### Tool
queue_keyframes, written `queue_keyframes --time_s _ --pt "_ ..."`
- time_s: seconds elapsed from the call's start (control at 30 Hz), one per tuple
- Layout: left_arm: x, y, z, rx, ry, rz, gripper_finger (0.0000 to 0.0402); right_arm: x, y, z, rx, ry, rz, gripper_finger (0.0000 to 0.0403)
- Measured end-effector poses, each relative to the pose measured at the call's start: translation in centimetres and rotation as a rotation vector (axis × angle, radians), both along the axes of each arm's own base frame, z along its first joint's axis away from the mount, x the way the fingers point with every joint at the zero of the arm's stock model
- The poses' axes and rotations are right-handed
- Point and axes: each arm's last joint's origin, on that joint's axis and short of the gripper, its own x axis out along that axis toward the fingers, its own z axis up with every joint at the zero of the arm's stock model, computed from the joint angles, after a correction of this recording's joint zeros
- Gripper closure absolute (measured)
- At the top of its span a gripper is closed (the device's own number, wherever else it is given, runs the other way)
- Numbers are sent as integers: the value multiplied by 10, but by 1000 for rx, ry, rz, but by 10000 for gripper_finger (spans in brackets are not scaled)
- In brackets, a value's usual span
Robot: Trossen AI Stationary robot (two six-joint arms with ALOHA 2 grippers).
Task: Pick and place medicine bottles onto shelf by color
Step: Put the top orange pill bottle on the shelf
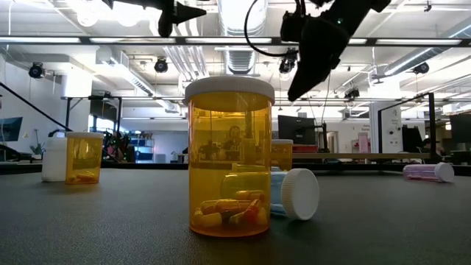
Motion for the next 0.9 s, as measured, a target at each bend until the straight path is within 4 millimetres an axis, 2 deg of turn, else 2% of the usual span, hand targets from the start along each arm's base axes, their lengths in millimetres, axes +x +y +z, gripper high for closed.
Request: queue_keyframes --time_s 0.17,0.37,0.67,0.9 --pt "0 0 0 6 3 3 237 4 -6 -6 31 -1 -93 177" --pt "0 0 -3 23 17 5 237 9 -13 -20 20 57 -102 169" --pt "0 0 -4 70 36 10 237 17 -13 -41 61 125 -120 96" --pt "0 0 -4 70 36 11 237 22 -12 -45 90 126 -155 74"
